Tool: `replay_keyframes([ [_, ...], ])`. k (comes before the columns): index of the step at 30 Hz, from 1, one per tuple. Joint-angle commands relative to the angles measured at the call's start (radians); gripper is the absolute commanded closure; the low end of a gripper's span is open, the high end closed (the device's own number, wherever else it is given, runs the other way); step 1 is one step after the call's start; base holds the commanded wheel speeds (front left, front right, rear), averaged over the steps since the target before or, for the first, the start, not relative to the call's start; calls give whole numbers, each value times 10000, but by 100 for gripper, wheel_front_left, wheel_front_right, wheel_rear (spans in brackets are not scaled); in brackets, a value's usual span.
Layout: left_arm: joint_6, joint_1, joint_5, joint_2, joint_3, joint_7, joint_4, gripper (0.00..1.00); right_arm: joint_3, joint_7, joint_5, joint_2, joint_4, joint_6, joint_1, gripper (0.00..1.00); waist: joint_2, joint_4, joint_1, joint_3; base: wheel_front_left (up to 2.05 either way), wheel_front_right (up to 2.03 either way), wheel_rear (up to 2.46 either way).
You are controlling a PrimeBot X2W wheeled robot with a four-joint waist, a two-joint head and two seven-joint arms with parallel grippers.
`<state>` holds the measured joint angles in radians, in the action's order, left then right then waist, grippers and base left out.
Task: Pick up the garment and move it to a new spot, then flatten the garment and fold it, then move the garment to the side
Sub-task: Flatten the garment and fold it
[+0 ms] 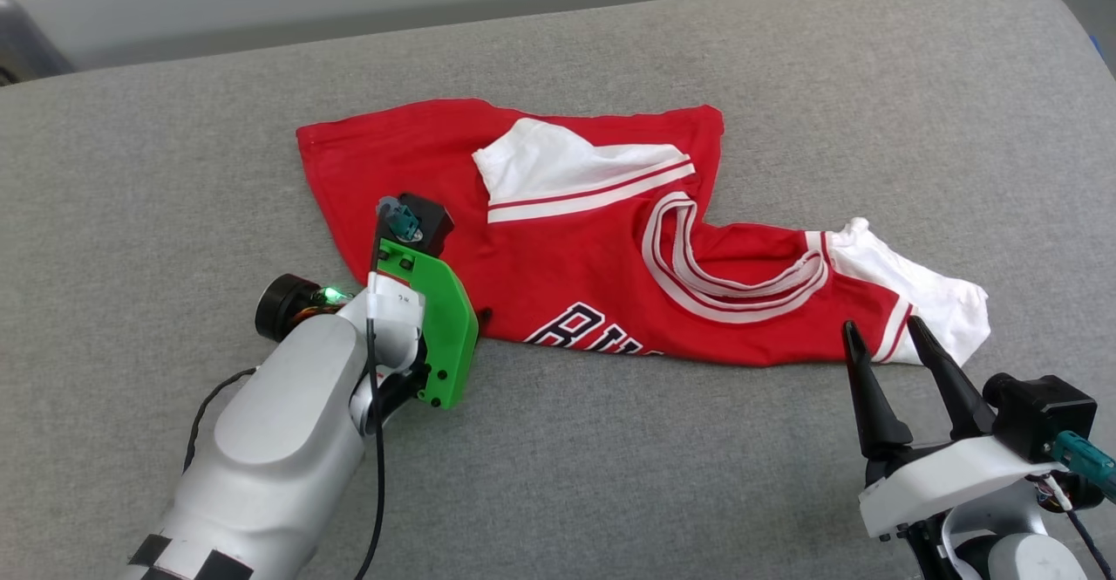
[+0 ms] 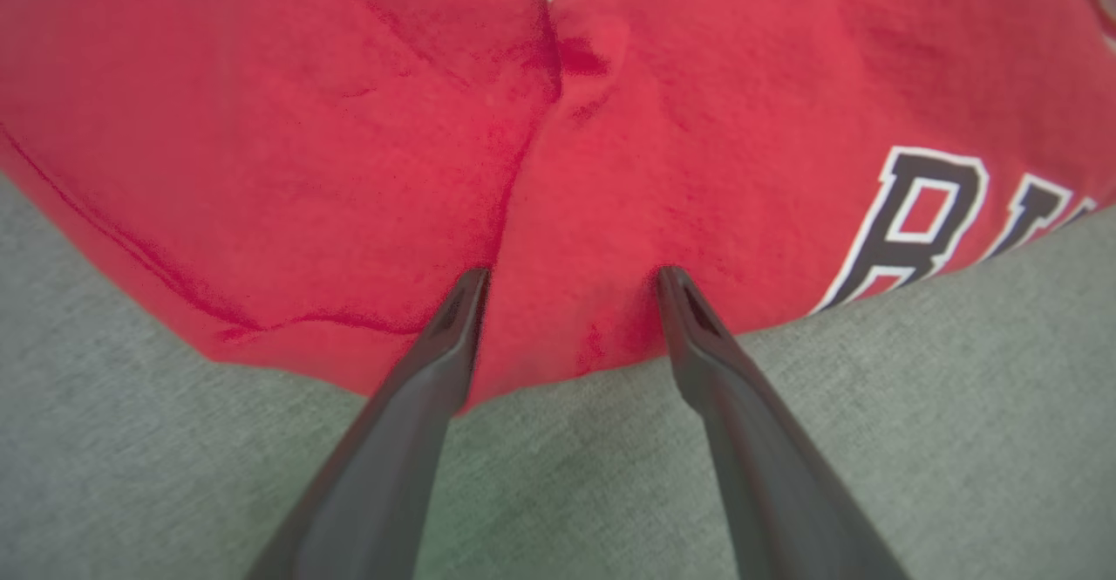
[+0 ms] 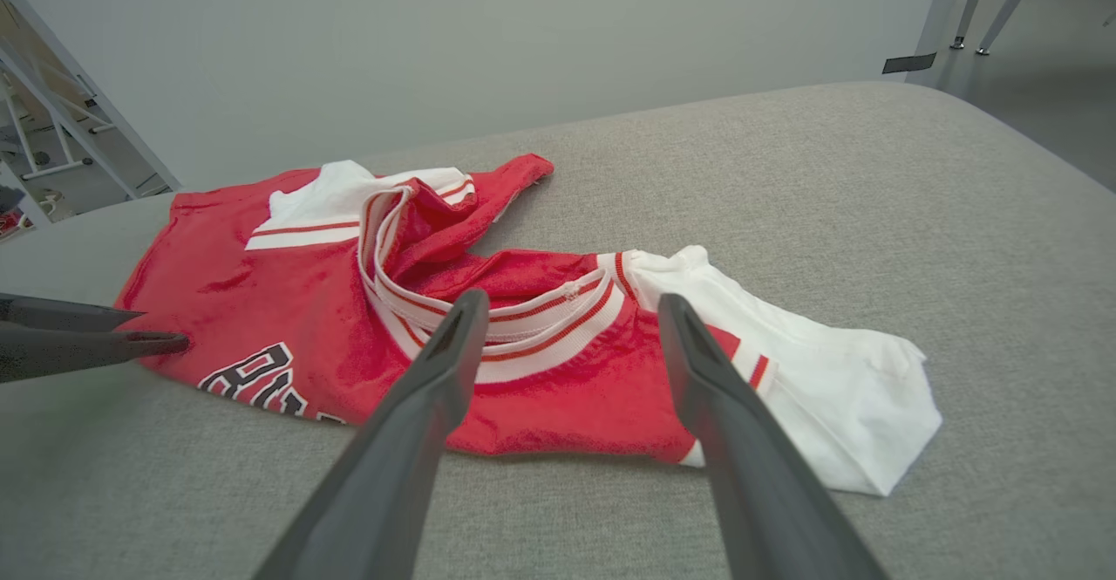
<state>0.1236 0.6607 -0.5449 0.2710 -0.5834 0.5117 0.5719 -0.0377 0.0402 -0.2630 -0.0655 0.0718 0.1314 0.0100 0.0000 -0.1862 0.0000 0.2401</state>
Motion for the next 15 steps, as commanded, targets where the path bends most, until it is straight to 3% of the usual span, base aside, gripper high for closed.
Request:
replay_keyframes([
  [1, 66, 203, -247, 74, -178, 95, 123, 0, -15, 106, -82, 49, -87, -7, -204, 0, 0, -267, 0, 220, 0, 0, 0],
  [2, 67, 242, -431, 102, -317, 156, 215, 11, -10, 148, -100, 57, -147, -7, -219, 0, 0, -293, 0, 228, 0, 0, 0],
  [4, 68, 291, -789, 157, -553, 141, 247, 82, 22, 202, -115, 71, -250, -7, -235, 0, 0, -334, 0, 242, 0, 0, 0],
  [5, 68, 331, -867, 211, -638, -8, 209, 100, 43, 210, -113, 76, -292, -7, -239, 0, 0, -339, 0, 246, 0, 0, 0],
  [15, 69, 623, -1057, 781, -928, -2305, -545, 100, 469, 122, -102, 119, -399, -7, -179, 0, 0, 164, 0, -145, 0, 0, 0],
])
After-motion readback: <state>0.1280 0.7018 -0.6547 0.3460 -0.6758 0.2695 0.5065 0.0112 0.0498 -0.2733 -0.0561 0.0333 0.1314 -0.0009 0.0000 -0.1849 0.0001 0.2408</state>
